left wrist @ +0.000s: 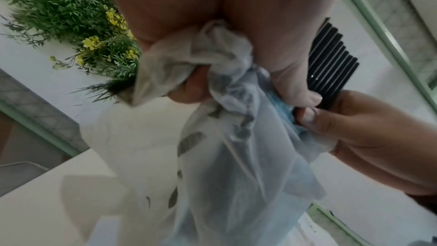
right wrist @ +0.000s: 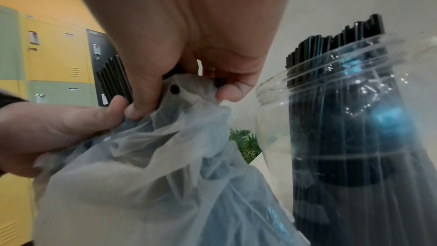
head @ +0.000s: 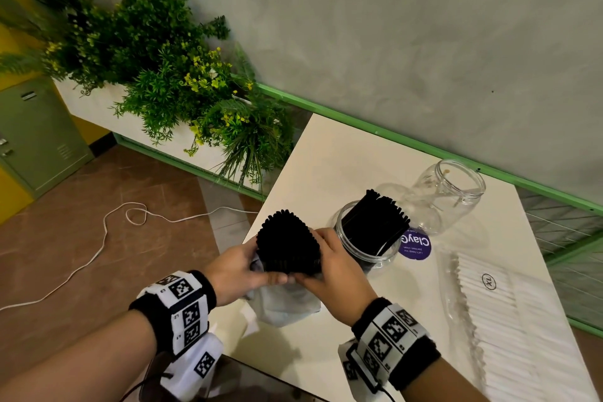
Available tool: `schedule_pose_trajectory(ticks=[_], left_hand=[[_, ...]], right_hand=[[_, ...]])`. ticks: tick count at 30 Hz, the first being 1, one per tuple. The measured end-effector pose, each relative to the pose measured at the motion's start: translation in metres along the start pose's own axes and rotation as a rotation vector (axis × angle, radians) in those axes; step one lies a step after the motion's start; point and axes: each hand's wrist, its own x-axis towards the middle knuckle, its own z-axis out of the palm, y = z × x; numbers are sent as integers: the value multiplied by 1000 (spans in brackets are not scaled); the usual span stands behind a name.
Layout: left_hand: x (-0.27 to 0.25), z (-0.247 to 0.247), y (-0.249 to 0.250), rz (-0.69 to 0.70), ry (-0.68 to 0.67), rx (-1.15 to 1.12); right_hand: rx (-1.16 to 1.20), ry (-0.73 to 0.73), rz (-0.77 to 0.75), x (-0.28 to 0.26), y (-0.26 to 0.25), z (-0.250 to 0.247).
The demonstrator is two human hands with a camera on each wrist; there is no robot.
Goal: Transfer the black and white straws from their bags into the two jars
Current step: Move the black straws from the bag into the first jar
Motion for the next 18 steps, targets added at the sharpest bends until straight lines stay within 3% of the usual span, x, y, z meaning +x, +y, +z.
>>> schedule_pose_trajectory(ticks=[7,13,18], left_hand=[[-6,-4,5,-10,-4,76],[-7,-4,9,-22,27,110],[-5,-4,3,-31,47,151]], right_hand=[[177,-30,33,1,3,0],[170,136,77,-1,7,12],[347,192,115,-5,6,13]])
